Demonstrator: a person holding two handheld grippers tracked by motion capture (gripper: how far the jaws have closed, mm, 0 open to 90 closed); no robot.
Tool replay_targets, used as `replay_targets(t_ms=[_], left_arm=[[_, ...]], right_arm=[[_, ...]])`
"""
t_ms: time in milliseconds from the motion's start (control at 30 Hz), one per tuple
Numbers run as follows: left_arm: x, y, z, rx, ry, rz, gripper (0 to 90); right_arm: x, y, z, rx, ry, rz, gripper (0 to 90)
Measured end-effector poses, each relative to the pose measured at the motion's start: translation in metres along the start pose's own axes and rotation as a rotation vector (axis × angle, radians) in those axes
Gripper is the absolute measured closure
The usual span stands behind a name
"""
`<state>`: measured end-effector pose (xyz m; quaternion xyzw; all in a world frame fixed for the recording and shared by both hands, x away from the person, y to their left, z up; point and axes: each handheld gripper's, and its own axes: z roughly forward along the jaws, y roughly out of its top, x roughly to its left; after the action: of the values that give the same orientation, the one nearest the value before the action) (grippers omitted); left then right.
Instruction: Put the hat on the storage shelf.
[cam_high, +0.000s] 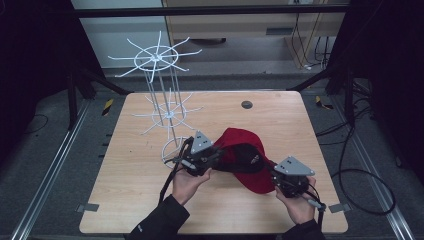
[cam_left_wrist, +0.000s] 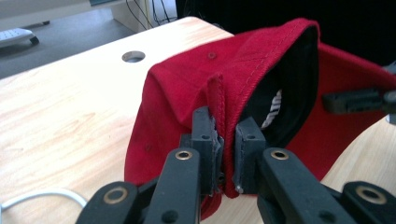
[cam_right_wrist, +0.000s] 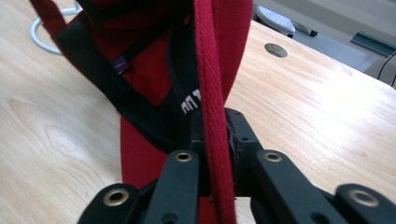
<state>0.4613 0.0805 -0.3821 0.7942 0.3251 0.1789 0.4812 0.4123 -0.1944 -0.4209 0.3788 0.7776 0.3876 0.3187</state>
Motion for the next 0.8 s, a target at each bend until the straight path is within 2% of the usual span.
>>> replay_targets(t_ms=[133,167,233,300,400,533,800], left_arm=[[0.0,-0.002,0.001,-0.005,-0.004,-0.004,81.0],[-0.001,-0.001,0.001,-0.006,-0.006,-0.004,81.0],[-0.003,0.0,0.004,-0.008,-0.008,-0.002,81.0],[-0.003,-0.001,0.008,0.003,-0.006,-0.001,80.9],[-0.002,-0.008,0.011,0.023,-0.01,-0.004,81.0],[-0.001,-0.018,0.009,0.041,-0.009,-0.002,81.0],[0.011,-0.033,-0.006,0.049,0.012,-0.025,81.0]], right_arm=[[0.003,0.003,0.002,0.002,-0.014,-0.029,84.8],[0.002,0.003,0.002,-0.005,-0.027,-0.039,84.9],[0.001,0.004,0.003,-0.022,-0.078,-0.091,84.8],[0.0,0.003,0.003,-0.04,-0.108,-0.127,84.7],[-0.001,-0.001,0.005,-0.051,-0.111,-0.146,84.5],[-0.001,0.0,0.003,-0.052,-0.076,-0.127,82.3],[0.003,0.002,0.0,-0.059,0.039,-0.033,73.6]])
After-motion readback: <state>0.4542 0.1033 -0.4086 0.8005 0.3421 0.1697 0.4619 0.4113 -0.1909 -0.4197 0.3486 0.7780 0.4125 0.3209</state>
